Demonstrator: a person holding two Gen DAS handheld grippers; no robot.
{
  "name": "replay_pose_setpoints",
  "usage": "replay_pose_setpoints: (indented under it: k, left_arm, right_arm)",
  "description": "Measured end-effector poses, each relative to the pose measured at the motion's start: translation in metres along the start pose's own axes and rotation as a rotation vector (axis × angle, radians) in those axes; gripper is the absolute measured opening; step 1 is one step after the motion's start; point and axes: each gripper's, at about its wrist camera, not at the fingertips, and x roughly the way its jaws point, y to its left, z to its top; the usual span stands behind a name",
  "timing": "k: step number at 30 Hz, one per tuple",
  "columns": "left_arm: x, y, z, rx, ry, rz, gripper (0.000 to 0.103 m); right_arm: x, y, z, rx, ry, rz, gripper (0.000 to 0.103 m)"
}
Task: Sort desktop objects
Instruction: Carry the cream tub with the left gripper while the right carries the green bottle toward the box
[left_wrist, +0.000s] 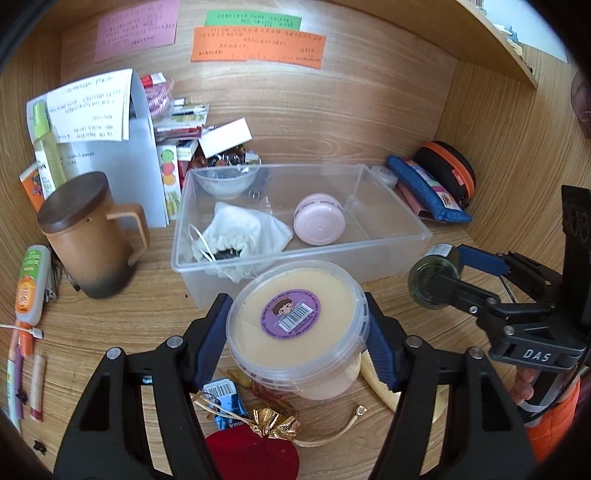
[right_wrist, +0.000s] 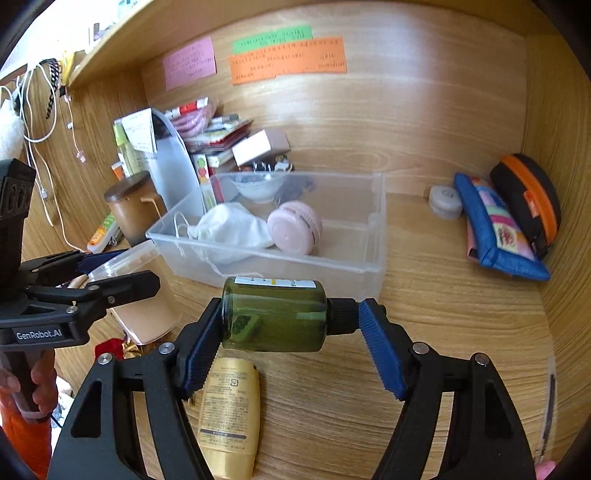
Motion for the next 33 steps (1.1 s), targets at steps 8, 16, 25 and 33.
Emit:
replay_pose_setpoints:
  k: [8,16,25,33]
  left_arm:
    - [-0.009,0.001,0.012,0.009,-0.031,0.028,0.067]
    - [-0.009,0.009,0.028,0.018,-0.054,0.053,0.067]
    - [-0.008,0.018,0.043,0.007,-0.082,0.071,0.067]
    - [0.003,0.027,0.055,-0.005,-0.079,0.070,0.067]
  right_arm:
    - [-0.018,0.001,0.014,-0.009,-0.052,-0.005,0.070]
    - [-0.023,-0.002,0.025,-0.011,-0.074,-0.011,0.070]
    - [-0.016,-0.007,0.040,-0.008,-0.085,-0.012,0.070]
    - [-0.005,-0.012,0.053,-0.009,-0.091,-0.016,0.070]
